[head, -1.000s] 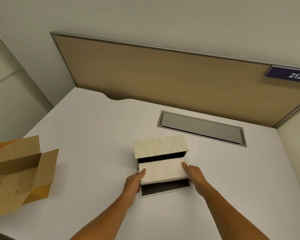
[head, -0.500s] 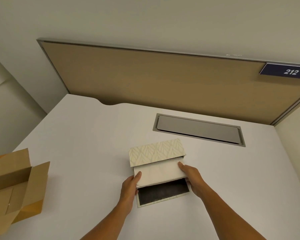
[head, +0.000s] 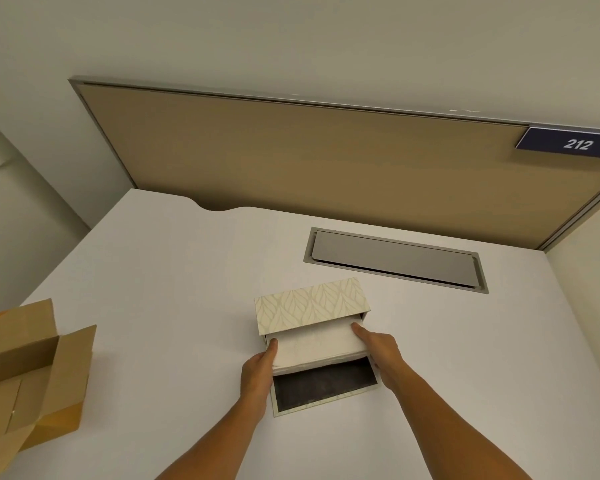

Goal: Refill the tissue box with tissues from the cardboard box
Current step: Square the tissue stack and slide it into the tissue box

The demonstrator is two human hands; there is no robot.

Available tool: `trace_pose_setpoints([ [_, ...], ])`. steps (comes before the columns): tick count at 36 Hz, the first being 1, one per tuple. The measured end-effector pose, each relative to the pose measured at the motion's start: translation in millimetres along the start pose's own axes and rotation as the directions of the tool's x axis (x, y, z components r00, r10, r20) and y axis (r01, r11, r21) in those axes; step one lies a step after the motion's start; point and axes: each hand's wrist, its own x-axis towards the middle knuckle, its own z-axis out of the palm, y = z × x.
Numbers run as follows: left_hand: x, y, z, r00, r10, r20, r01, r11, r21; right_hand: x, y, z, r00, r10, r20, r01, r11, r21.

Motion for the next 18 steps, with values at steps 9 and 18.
trace_pose_setpoints([
  [9, 6.4, 2.5, 2.0, 0.997, -0.022, -0.072, 0.026, 0.998, 0.052, 5.5, 6.5, 1.1, 1.000, 0.019, -0.017, -0.019, 1.000, 0.021],
  [18, -4.4, -2.0, 0.9, 0.985, 0.109, -0.136, -0.075, 0.969, 0.235, 9.9, 6.5, 3.0, 0.999, -0.005, -0.042, 0.004, 1.000, -0.022],
])
